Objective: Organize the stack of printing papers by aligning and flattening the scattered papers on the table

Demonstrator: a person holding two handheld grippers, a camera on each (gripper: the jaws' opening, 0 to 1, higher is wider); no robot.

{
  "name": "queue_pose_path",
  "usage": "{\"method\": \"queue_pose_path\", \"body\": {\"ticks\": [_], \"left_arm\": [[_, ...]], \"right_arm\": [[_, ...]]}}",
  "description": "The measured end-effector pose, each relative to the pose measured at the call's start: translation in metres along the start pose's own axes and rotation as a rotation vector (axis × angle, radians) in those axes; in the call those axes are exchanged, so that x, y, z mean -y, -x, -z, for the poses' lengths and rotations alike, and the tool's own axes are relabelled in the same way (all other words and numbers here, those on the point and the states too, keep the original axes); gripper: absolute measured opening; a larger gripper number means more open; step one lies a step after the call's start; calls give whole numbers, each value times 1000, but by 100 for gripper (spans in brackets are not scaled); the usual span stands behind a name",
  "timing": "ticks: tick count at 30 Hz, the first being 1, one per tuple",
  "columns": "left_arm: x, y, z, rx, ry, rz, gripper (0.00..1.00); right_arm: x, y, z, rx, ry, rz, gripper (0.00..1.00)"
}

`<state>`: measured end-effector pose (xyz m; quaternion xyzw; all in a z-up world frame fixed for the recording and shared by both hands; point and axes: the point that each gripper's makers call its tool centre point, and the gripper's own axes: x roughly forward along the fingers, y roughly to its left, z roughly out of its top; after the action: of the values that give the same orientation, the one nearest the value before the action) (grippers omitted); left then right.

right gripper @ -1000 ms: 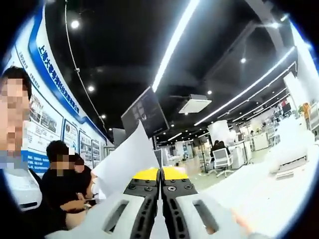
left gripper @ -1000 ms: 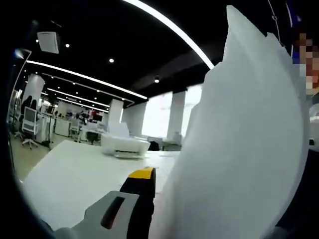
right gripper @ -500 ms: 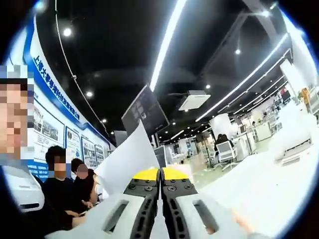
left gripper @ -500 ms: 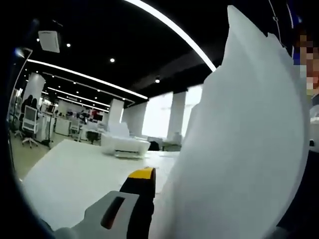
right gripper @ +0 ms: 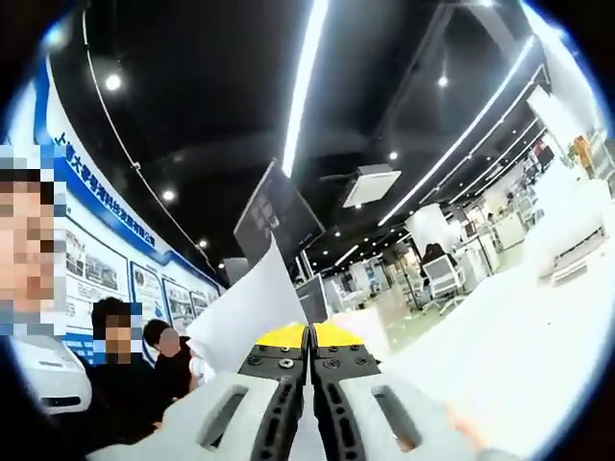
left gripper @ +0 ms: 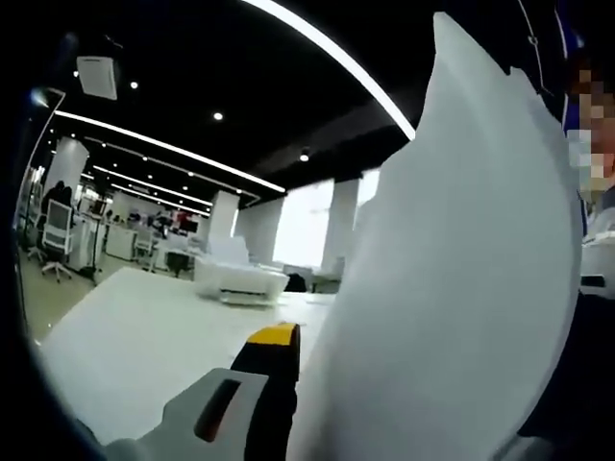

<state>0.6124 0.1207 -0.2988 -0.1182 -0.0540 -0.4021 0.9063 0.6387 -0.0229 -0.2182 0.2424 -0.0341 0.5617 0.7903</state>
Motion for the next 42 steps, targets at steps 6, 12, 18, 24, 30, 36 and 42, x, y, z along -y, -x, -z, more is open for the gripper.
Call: {"method": "queue_pose_path", "body": {"ticks": [6, 12, 18, 24, 30, 36, 42], "left_arm": [[0, -1, 0, -1, 0, 4, 28], [1, 0, -1, -1, 0, 4, 30], [1, 0, -1, -1, 2, 10, 31], [2, 1, -2, 0, 7, 15, 33], [2, 2, -5, 9, 16, 19, 34], [2, 1, -4, 7, 15, 20, 33], [3, 0, -4, 5, 18, 23, 34]], "right_arm": [[0, -3, 9, -13, -19, -9, 0], [5, -1, 11, -19, -4, -15, 0], [2, 0, 11, -15, -10, -46, 0], [5, 4, 11, -1, -2, -52, 0], [13, 11, 8, 24, -20, -46, 0], [7, 8, 15, 54, -96, -103, 0], [7, 7, 18, 70, -165, -132, 0]]}}
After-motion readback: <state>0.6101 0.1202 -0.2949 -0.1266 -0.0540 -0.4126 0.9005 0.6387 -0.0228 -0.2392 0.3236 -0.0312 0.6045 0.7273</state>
